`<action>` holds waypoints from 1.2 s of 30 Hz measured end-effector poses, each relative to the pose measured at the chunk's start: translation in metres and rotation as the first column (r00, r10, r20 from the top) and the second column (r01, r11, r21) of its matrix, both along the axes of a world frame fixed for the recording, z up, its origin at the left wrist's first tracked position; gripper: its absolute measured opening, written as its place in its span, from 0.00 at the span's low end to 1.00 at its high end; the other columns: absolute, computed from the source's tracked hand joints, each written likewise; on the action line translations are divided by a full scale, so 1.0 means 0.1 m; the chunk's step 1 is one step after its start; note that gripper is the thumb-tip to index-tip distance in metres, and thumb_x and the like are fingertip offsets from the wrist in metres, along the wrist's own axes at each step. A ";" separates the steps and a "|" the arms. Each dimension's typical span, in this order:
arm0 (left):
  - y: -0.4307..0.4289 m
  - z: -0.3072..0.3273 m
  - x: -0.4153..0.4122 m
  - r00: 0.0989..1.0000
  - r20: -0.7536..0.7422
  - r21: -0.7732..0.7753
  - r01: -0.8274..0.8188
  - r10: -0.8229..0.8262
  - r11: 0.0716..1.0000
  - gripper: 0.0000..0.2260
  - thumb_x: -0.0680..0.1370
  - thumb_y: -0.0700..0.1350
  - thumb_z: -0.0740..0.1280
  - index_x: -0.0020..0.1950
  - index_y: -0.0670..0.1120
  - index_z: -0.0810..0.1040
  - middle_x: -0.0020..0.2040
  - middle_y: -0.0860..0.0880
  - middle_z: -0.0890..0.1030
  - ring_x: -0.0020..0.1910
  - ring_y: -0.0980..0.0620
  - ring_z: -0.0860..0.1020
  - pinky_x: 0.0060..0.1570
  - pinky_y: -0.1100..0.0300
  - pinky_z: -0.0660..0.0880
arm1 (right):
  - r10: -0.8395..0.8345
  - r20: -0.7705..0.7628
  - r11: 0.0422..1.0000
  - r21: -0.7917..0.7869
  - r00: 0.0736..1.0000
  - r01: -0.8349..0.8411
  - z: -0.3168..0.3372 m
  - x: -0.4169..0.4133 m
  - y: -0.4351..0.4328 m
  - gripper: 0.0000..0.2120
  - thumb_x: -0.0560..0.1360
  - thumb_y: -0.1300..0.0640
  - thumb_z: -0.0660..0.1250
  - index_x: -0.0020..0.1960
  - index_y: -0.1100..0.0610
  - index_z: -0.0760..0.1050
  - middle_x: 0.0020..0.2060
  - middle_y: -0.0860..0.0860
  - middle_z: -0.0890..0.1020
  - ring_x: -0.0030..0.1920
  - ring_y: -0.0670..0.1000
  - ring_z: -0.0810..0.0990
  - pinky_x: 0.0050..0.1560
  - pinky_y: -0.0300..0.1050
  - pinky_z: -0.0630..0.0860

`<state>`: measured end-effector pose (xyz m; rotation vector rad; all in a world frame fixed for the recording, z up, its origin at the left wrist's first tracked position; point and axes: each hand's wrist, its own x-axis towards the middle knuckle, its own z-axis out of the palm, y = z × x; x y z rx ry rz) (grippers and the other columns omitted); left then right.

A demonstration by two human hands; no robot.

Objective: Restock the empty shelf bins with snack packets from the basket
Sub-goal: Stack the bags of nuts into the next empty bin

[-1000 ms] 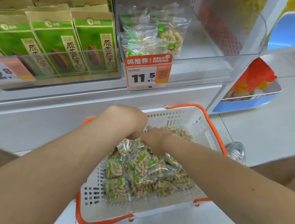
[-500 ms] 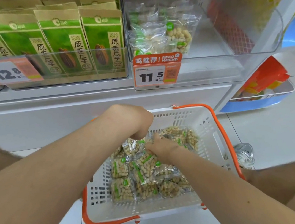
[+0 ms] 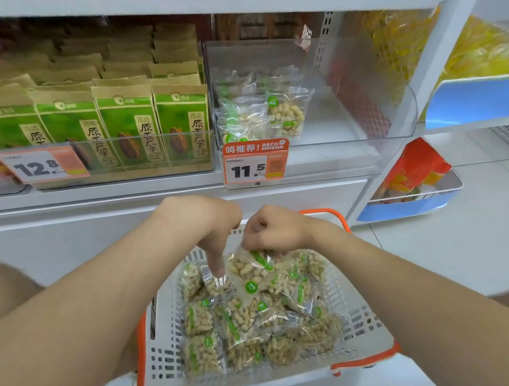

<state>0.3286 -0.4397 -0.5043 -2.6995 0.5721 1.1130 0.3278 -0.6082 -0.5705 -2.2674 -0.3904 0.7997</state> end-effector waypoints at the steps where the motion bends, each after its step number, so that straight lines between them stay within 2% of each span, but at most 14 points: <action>1: 0.02 0.05 -0.01 1.000 -0.014 -0.056 -0.028 0.027 0.998 0.43 0.66 0.64 0.82 0.75 0.50 0.71 0.66 0.53 0.79 0.62 0.48 0.80 0.63 0.49 0.78 | 0.013 0.013 1.000 0.007 1.000 -0.013 0.13 0.00 0.01 0.10 0.74 0.56 0.70 0.41 0.62 0.82 0.29 0.56 0.80 0.27 0.52 0.76 0.33 0.47 0.75; 4: 0.05 0.20 -0.06 0.996 -0.038 -0.246 -0.090 0.083 0.965 0.34 0.63 0.71 0.80 0.58 0.48 0.80 0.48 0.53 0.86 0.47 0.52 0.85 0.55 0.51 0.81 | 0.056 0.114 0.997 0.037 0.992 -0.060 0.50 -0.01 0.02 0.14 0.74 0.55 0.70 0.33 0.61 0.76 0.25 0.54 0.75 0.26 0.52 0.72 0.30 0.45 0.69; 7: 0.06 0.46 -0.11 0.979 -0.090 -0.409 -0.206 0.185 0.889 0.31 0.62 0.67 0.83 0.50 0.44 0.80 0.40 0.49 0.86 0.36 0.52 0.87 0.41 0.53 0.81 | 0.089 0.270 0.996 0.002 0.959 -0.093 0.82 0.00 0.01 0.14 0.70 0.52 0.68 0.30 0.58 0.71 0.24 0.51 0.72 0.27 0.50 0.70 0.30 0.45 0.67; 11: 0.10 0.81 -0.12 0.966 0.072 -0.545 -0.171 0.249 0.821 0.26 0.61 0.69 0.82 0.37 0.48 0.80 0.28 0.54 0.77 0.28 0.55 0.76 0.33 0.58 0.68 | 0.045 0.380 0.994 0.077 0.924 -0.080 1.23 0.05 -0.07 0.14 0.64 0.49 0.66 0.35 0.60 0.77 0.26 0.51 0.76 0.28 0.46 0.72 0.30 0.42 0.69; 14: 0.08 0.98 -0.12 0.936 0.077 -0.704 -0.194 0.344 0.684 0.26 0.63 0.65 0.83 0.39 0.43 0.82 0.27 0.53 0.75 0.27 0.55 0.72 0.31 0.60 0.65 | 0.001 0.531 0.990 0.119 0.848 -0.075 1.43 0.14 -0.14 0.19 0.62 0.45 0.62 0.34 0.61 0.81 0.25 0.55 0.75 0.29 0.45 0.67 0.32 0.43 0.68; 16: 0.02 1.05 -0.12 0.912 0.050 -0.800 -0.207 0.406 0.564 0.27 0.65 0.60 0.84 0.44 0.37 0.82 0.28 0.50 0.78 0.27 0.52 0.76 0.30 0.59 0.72 | -0.028 0.675 0.994 0.097 0.737 -0.050 1.54 0.21 -0.15 0.20 0.62 0.45 0.60 0.34 0.59 0.82 0.25 0.56 0.77 0.28 0.48 0.69 0.35 0.44 0.73; 19: -0.07 1.12 -0.10 0.853 0.003 -0.895 -0.230 0.521 0.381 0.26 0.67 0.53 0.85 0.50 0.34 0.82 0.34 0.44 0.83 0.32 0.49 0.84 0.35 0.50 0.84 | -0.067 0.823 0.998 0.060 0.564 0.031 1.70 0.30 -0.19 0.13 0.65 0.50 0.60 0.36 0.52 0.83 0.27 0.49 0.79 0.34 0.54 0.78 0.41 0.49 0.78; 21: -0.13 1.14 -0.06 0.802 0.004 -0.931 -0.215 0.597 0.296 0.21 0.67 0.52 0.85 0.51 0.41 0.84 0.37 0.45 0.84 0.32 0.50 0.84 0.37 0.45 0.85 | -0.059 0.864 0.995 0.012 0.499 0.096 1.79 0.36 -0.23 0.12 0.67 0.51 0.59 0.36 0.52 0.81 0.27 0.47 0.78 0.36 0.54 0.78 0.39 0.49 0.78; 23: -0.17 1.15 -0.02 0.735 0.091 -0.950 -0.138 0.672 0.280 0.20 0.66 0.55 0.84 0.53 0.50 0.85 0.43 0.50 0.86 0.38 0.52 0.85 0.39 0.49 0.85 | -0.067 0.877 0.987 -0.013 0.476 0.163 1.80 0.44 -0.28 0.12 0.68 0.50 0.58 0.32 0.53 0.75 0.26 0.50 0.76 0.34 0.55 0.75 0.35 0.49 0.76; 25: -0.19 1.15 0.05 0.670 0.132 -0.962 -0.090 0.730 0.256 0.21 0.66 0.57 0.84 0.55 0.54 0.84 0.47 0.55 0.85 0.45 0.57 0.84 0.44 0.54 0.84 | -0.133 0.855 0.984 0.055 0.500 0.169 1.77 0.50 -0.37 0.14 0.71 0.51 0.58 0.31 0.54 0.74 0.26 0.52 0.75 0.33 0.56 0.75 0.36 0.51 0.76; 27: -0.20 1.11 0.16 0.631 0.104 -0.977 -0.082 0.769 0.199 0.22 0.67 0.56 0.84 0.57 0.54 0.82 0.46 0.55 0.86 0.46 0.58 0.85 0.48 0.50 0.84 | -0.200 0.783 0.980 0.166 0.589 0.112 1.73 0.55 -0.44 0.14 0.75 0.51 0.60 0.36 0.53 0.80 0.29 0.50 0.79 0.34 0.52 0.78 0.39 0.50 0.77; 31: -0.20 1.04 0.35 0.595 0.063 -0.987 -0.082 0.801 0.138 0.27 0.73 0.49 0.81 0.70 0.50 0.77 0.53 0.54 0.87 0.47 0.55 0.86 0.53 0.48 0.84 | -0.155 0.654 0.981 0.192 0.740 0.035 1.72 0.65 -0.51 0.12 0.80 0.45 0.67 0.46 0.51 0.85 0.30 0.44 0.82 0.33 0.45 0.79 0.40 0.46 0.77; 33: -0.22 1.06 0.39 0.587 0.096 -0.986 -0.053 0.804 0.157 0.23 0.79 0.43 0.74 0.74 0.48 0.75 0.61 0.52 0.84 0.53 0.55 0.85 0.59 0.50 0.82 | -0.226 0.659 0.969 0.230 0.717 0.094 1.72 0.74 -0.56 0.12 0.80 0.44 0.69 0.49 0.51 0.85 0.34 0.46 0.85 0.38 0.47 0.84 0.46 0.52 0.82; 36: -0.23 1.05 0.42 0.538 0.364 -0.913 0.047 0.761 0.404 0.22 0.82 0.36 0.64 0.76 0.46 0.72 0.67 0.48 0.81 0.66 0.49 0.79 0.69 0.49 0.75 | -0.359 0.678 0.933 0.284 0.641 0.222 1.69 0.86 -0.65 0.12 0.81 0.42 0.68 0.49 0.50 0.81 0.32 0.44 0.83 0.38 0.43 0.81 0.44 0.48 0.77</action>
